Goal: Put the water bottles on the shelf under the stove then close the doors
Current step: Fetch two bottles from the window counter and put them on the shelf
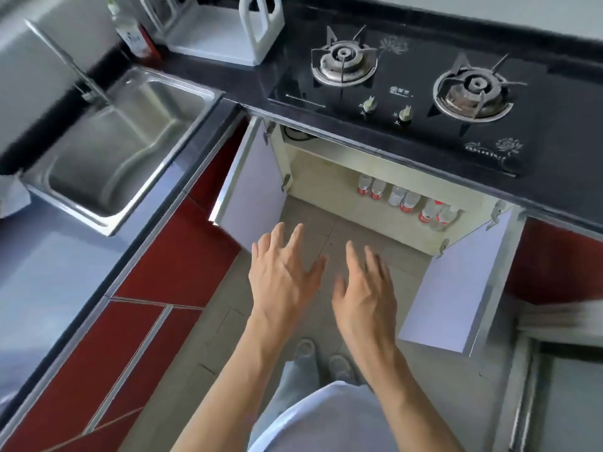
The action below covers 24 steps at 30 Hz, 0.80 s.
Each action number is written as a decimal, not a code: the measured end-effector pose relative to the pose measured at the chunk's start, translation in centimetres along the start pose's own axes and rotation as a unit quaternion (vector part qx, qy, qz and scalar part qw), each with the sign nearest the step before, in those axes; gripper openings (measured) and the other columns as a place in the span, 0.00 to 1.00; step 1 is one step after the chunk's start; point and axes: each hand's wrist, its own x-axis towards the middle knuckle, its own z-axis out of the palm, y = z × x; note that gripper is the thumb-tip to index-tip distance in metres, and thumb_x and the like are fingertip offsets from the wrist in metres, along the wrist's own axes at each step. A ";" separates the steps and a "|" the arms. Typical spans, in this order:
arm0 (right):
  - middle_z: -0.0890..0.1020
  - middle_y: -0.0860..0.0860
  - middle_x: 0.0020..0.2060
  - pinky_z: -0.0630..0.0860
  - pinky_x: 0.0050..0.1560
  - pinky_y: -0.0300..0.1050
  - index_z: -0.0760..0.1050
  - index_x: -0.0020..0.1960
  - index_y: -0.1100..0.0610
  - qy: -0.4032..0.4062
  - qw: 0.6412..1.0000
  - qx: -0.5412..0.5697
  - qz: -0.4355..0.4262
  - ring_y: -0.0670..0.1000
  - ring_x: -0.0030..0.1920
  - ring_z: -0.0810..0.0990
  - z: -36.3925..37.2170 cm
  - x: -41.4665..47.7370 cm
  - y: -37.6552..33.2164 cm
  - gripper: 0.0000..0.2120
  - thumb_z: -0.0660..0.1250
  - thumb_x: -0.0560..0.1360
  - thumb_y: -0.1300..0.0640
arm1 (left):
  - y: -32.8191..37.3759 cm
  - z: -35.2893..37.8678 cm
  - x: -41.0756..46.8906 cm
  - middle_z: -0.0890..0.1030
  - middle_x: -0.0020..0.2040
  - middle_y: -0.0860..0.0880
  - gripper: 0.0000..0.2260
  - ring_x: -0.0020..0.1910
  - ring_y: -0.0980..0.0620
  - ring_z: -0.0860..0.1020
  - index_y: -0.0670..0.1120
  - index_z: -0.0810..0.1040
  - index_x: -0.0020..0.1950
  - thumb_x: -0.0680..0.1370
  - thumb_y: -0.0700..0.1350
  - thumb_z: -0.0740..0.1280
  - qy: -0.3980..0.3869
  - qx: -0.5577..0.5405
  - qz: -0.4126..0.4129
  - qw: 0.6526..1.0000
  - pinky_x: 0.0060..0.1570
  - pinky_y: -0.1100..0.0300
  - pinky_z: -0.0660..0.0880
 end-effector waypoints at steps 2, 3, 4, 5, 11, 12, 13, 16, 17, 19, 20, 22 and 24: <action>0.73 0.63 0.78 0.69 0.78 0.59 0.69 0.82 0.55 -0.006 0.999 -0.003 -0.045 0.65 0.77 0.71 -1.1 -0.8 -0.7 0.30 0.72 0.81 0.57 | -0.4 -1.5 -2.6 0.75 0.77 0.43 0.35 0.72 0.39 0.75 0.52 0.74 0.80 0.79 0.70 0.69 0.021 0.008 -0.045 0.999 0.71 0.35 0.74; 0.72 0.63 0.78 0.68 0.79 0.59 0.69 0.83 0.55 -0.012 0.997 -0.007 -0.071 0.65 0.78 0.70 -1.8 -0.8 -1.3 0.31 0.72 0.82 0.56 | -0.6 -2.2 -3.6 0.74 0.79 0.44 0.35 0.74 0.39 0.73 0.54 0.73 0.82 0.80 0.72 0.66 0.028 0.016 -0.066 0.997 0.74 0.33 0.71; 0.71 0.63 0.79 0.67 0.80 0.60 0.67 0.83 0.55 -0.020 0.996 -0.007 -0.091 0.65 0.79 0.69 -2.5 -0.5 -1.9 0.31 0.71 0.82 0.54 | -1.0 -2.9 -4.5 0.73 0.80 0.45 0.36 0.76 0.39 0.72 0.55 0.71 0.83 0.80 0.73 0.64 0.034 0.024 -0.083 0.996 0.76 0.31 0.68; 0.70 0.63 0.80 0.66 0.80 0.61 0.66 0.84 0.55 -0.027 0.994 -0.004 -0.106 0.65 0.80 0.67 -3.1 -0.2 -2.6 0.31 0.70 0.83 0.53 | -1.5 -3.6 -5.2 0.71 0.82 0.45 0.36 0.78 0.39 0.70 0.56 0.69 0.84 0.81 0.74 0.62 0.043 0.030 -0.096 0.994 0.78 0.30 0.66; 0.64 0.62 0.83 0.60 0.83 0.58 0.62 0.86 0.54 -0.050 0.982 0.025 -0.181 0.62 0.84 0.60 -5.6 -1.6 -6.6 0.31 0.66 0.86 0.49 | -4.2 -7.9 -9.0 0.64 0.86 0.47 0.38 0.86 0.38 0.61 0.58 0.63 0.87 0.82 0.76 0.58 0.107 0.017 -0.187 0.976 0.85 0.32 0.53; 0.63 0.61 0.84 0.59 0.84 0.58 0.62 0.86 0.53 -0.061 0.978 0.034 -0.196 0.62 0.84 0.60 -5.8 -2.3 -7.4 0.30 0.65 0.86 0.49 | -4.7 -8.7 -9.7 0.64 0.87 0.47 0.38 0.86 0.39 0.60 0.58 0.62 0.88 0.82 0.76 0.57 0.122 0.014 -0.203 0.971 0.85 0.33 0.52; 0.63 0.61 0.84 0.58 0.84 0.58 0.62 0.86 0.53 -0.073 0.974 0.042 -0.212 0.61 0.85 0.59 -5.8 -2.9 -8.3 0.30 0.65 0.86 0.49 | -5.1 -9.4 -10.4 0.64 0.87 0.48 0.38 0.87 0.40 0.60 0.59 0.62 0.88 0.81 0.76 0.57 0.134 0.014 -0.217 0.967 0.86 0.33 0.52; 0.61 0.60 0.85 0.58 0.85 0.58 0.61 0.86 0.53 -0.098 0.962 0.056 -0.250 0.60 0.86 0.57 -5.7 -4.8 -10.7 0.31 0.65 0.86 0.50 | -6.8 -11.3 -12.6 0.62 0.88 0.49 0.38 0.88 0.42 0.58 0.60 0.60 0.88 0.81 0.77 0.56 0.152 0.020 -0.253 0.955 0.87 0.35 0.49; 0.61 0.59 0.85 0.58 0.85 0.57 0.61 0.86 0.53 -0.102 0.958 0.062 -0.260 0.59 0.86 0.56 -5.6 -5.4 -11.5 0.31 0.66 0.86 0.50 | -7.4 -11.9 -13.2 0.61 0.88 0.50 0.39 0.88 0.43 0.57 0.61 0.60 0.88 0.81 0.78 0.55 0.156 0.021 -0.263 0.952 0.87 0.36 0.49; 0.61 0.58 0.85 0.56 0.85 0.54 0.61 0.86 0.51 -0.110 0.952 0.074 -0.276 0.57 0.86 0.56 -5.6 -6.6 -13.0 0.31 0.66 0.86 0.50 | -8.6 -12.9 -14.1 0.62 0.88 0.50 0.39 0.88 0.43 0.58 0.61 0.60 0.88 0.80 0.79 0.53 0.170 0.021 -0.282 0.944 0.87 0.36 0.49; 0.60 0.57 0.86 0.56 0.85 0.53 0.60 0.86 0.51 -0.113 0.949 0.075 -0.285 0.56 0.86 0.55 -5.5 -7.0 -13.7 0.32 0.66 0.86 0.51 | -9.3 -13.4 -14.6 0.63 0.88 0.50 0.40 0.87 0.44 0.59 0.61 0.60 0.88 0.80 0.79 0.53 0.178 0.023 -0.291 0.940 0.86 0.36 0.50; 0.60 0.55 0.86 0.55 0.85 0.52 0.59 0.87 0.50 -0.118 0.944 0.072 -0.301 0.55 0.86 0.55 -5.3 -7.9 -15.1 0.32 0.67 0.86 0.52 | -10.7 -14.2 -15.5 0.63 0.87 0.51 0.40 0.87 0.45 0.60 0.61 0.60 0.88 0.80 0.79 0.53 0.186 0.022 -0.305 0.934 0.86 0.36 0.51; 0.59 0.54 0.86 0.54 0.86 0.51 0.59 0.87 0.49 -0.122 0.939 0.070 -0.315 0.54 0.86 0.54 -4.9 -8.9 -16.5 0.32 0.66 0.86 0.52 | -12.1 -15.0 -16.4 0.61 0.88 0.53 0.40 0.87 0.46 0.58 0.62 0.59 0.88 0.79 0.80 0.51 0.191 0.015 -0.314 0.930 0.87 0.37 0.49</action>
